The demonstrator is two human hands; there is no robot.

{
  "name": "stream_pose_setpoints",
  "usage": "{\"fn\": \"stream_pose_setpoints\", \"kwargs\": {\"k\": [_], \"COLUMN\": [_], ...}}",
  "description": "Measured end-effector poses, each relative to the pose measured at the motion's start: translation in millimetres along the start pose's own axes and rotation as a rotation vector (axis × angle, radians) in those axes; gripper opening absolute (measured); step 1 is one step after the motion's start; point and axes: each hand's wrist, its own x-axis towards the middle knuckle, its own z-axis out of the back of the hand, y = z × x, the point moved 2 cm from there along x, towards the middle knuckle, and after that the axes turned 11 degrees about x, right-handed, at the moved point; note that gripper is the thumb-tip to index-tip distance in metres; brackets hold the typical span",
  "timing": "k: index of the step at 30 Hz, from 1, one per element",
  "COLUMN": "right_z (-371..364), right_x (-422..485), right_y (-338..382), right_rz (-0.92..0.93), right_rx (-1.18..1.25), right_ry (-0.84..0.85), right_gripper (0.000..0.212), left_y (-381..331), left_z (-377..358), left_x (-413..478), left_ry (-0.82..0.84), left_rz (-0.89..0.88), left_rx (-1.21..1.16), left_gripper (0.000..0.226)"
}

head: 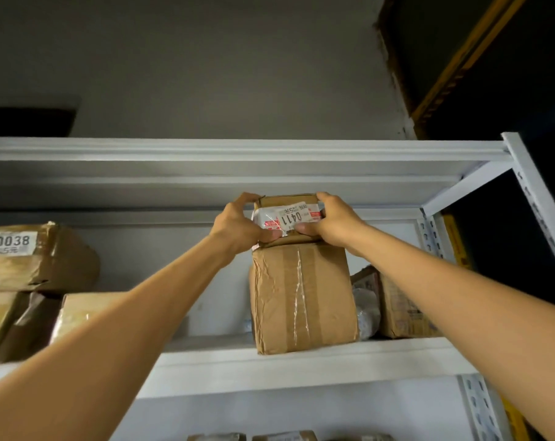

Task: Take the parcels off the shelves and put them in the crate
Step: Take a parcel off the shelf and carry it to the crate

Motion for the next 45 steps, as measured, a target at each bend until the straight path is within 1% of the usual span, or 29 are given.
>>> {"fn": "stream_pose_setpoints", "kwargs": {"k": [2, 3, 5, 7, 9, 13, 16, 17, 18, 19, 21, 22, 25, 27, 28, 29, 31, 32, 35, 39, 42, 45], "right_z": [0.8, 1.6, 2.4, 3.3, 5.4, 13.6, 21.6, 23.1, 23.9, 23.9, 20.2, 18.1, 18.3, 18.8, 17.7, 16.2, 12.3, 11.6, 15.3, 29.3, 40.9, 50.4], "right_x": [-0.9, -1.9, -3.1, -5.7, -11.7, -23.6, -32.0, -34.9, -37.2, -39.4, -42.7, -43.0, -44.8, -47.0, -49.1, -52.1, -58.1, -60.1, -66.1, -76.1, -87.5, -102.3], "right_y": [1.4, 2.9, 4.3, 6.0, 9.0, 11.7, 15.7, 17.4, 18.8, 19.7, 21.3, 21.9, 22.7, 22.0, 22.5, 22.9, 22.0, 21.3, 20.3, 25.7, 32.0, 39.9], "right_rz": [-0.004, -0.020, -0.067, -0.090, -0.074, -0.061, -0.069, -0.070, -0.074, -0.084, -0.104, -0.110, -0.122, -0.141, -0.145, -0.141, -0.121, -0.106, -0.055, -0.041, -0.022, -0.039], "right_rx": [0.070, 0.127, 0.293, 0.444, 0.543, 0.678, 0.756, 0.787, 0.812, 0.826, 0.821, 0.814, 0.853, 0.879, 0.869, 0.854, 0.843, 0.829, 0.755, 0.633, 0.533, 0.445], "right_ry": [-0.030, -0.036, -0.039, -0.035, -0.048, -0.106, -0.072, -0.055, -0.049, -0.055, -0.074, -0.073, -0.062, -0.037, -0.007, 0.027, 0.070, 0.076, 0.080, 0.097, 0.063, 0.045], "right_gripper": [0.064, 0.064, 0.068, 0.064, 0.050, 0.026, 0.017, 0.018, 0.020, 0.023, 0.031, 0.034, 0.046, 0.053, 0.049, 0.039, 0.026, 0.025, 0.036, 0.053, 0.056, 0.057], "left_y": [0.6, 0.4, 0.9, 1.4, 0.1, -7.9, -14.2, -15.4, -16.2, -16.3, -13.6, -12.7, -17.0, -21.4, -23.8, -26.3, -30.2, -31.1, -28.6, -28.5, -30.6, -34.3], "left_z": [1.8, 2.5, 3.3, 2.1, -1.5, 1.4, 5.2, 4.2, 2.4, 0.7, 1.0, 2.5, 5.3, 6.2, 6.9, 7.3, 5.8, 4.9, -1.5, -13.7, -26.4, -37.7], "left_x": [-6.1, -10.5, -19.0, -27.0, -33.7, -38.2, -37.3, -38.0, -39.1, -40.5, -42.5, -43.0, -43.2, -43.3, -43.6, -44.0, -48.2, -51.7, -63.2, -77.0, -83.8, -88.3], "left_ry": [-0.072, -0.116, -0.187, -0.211, -0.199, -0.228, -0.245, -0.235, -0.211, -0.177, -0.131, -0.109, -0.036, 0.013, 0.039, 0.065, 0.092, 0.086, 0.050, 0.046, 0.069, 0.096], "left_rz": [-0.043, -0.073, -0.139, -0.199, -0.225, -0.201, -0.165, -0.149, -0.127, -0.096, -0.029, -0.017, -0.009, 0.068, 0.098, 0.106, 0.077, 0.062, 0.012, -0.042, -0.083, -0.112], "left_rx": [0.045, 0.047, -0.005, -0.096, -0.221, -0.446, -0.568, -0.613, -0.673, -0.738, -0.797, -0.779, -0.705, -0.711, -0.703, -0.676, -0.632, -0.635, -0.684, -0.794, -0.880, -0.956], "left_gripper": [0.075, 0.073, 0.070, 0.067, 0.063, 0.039, 0.026, 0.025, 0.032, 0.045, 0.068, 0.068, 0.056, 0.060, 0.063, 0.064, 0.062, 0.060, 0.058, 0.056, 0.049, 0.048]}}
